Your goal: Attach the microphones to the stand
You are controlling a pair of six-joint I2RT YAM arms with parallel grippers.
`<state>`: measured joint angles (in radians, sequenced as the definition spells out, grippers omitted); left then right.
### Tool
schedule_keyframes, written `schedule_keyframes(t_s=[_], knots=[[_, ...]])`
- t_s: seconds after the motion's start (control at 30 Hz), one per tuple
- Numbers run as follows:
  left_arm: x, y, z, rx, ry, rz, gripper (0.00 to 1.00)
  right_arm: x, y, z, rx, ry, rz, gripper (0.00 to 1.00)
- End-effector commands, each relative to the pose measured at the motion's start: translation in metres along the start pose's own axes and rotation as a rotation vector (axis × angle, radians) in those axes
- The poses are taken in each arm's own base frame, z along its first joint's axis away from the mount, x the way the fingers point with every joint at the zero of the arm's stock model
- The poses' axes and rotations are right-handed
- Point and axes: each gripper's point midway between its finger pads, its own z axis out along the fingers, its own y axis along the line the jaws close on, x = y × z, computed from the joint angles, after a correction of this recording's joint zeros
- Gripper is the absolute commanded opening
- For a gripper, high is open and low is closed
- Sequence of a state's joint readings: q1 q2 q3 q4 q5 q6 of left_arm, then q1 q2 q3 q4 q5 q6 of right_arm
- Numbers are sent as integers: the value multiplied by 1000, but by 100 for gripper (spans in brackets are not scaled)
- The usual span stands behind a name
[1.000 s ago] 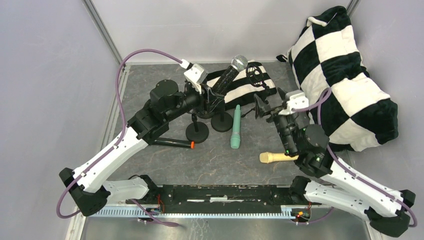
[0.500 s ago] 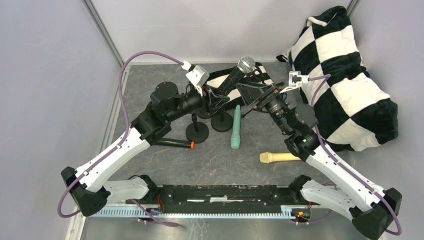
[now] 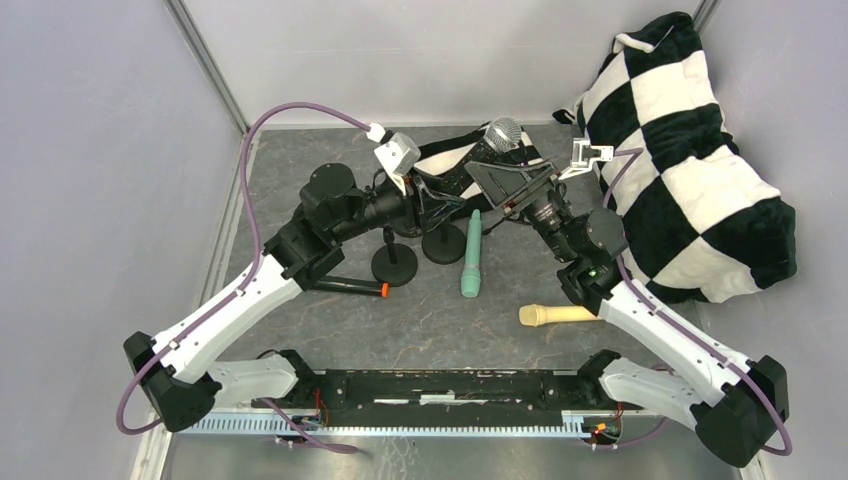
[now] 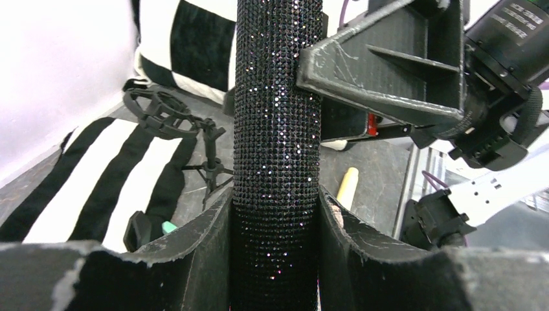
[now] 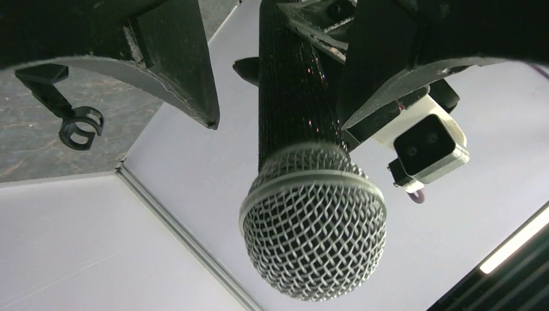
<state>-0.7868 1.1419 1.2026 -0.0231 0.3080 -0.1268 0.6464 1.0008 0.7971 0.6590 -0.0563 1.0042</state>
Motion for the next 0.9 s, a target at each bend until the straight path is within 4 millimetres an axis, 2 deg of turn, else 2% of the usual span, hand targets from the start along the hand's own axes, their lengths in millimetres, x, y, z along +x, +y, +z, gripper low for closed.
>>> schedule_keyframes(t_s=[0.0,0.37,0.43,0.5,0.6,0.63,0.7,0.77,0.87], knots=[[-10,-16,3,78,-34,-23,2,-11,24,-1,-99,-34,32,72],[2,-22,5,127,7,-14,2,-21,19,-2,-71,-72,6,63],[9,-22,4,128,32,-21,2,-21,19,-2,-76,-74,9,60],[12,-21,3,123,40,-21,2,-21,19,-3,-79,-74,10,55],[13,-16,3,93,43,-22,5,-22,17,-6,-77,-84,2,35],[14,-14,3,80,45,-25,9,-23,17,-7,-75,-90,-3,27],[14,-10,3,60,46,-29,23,-25,15,-10,-67,-106,-13,13],[15,-8,3,47,50,-32,47,-29,13,-14,-65,-134,-22,1],[16,-5,4,25,53,-45,74,-44,8,-21,-34,-216,-77,0]])
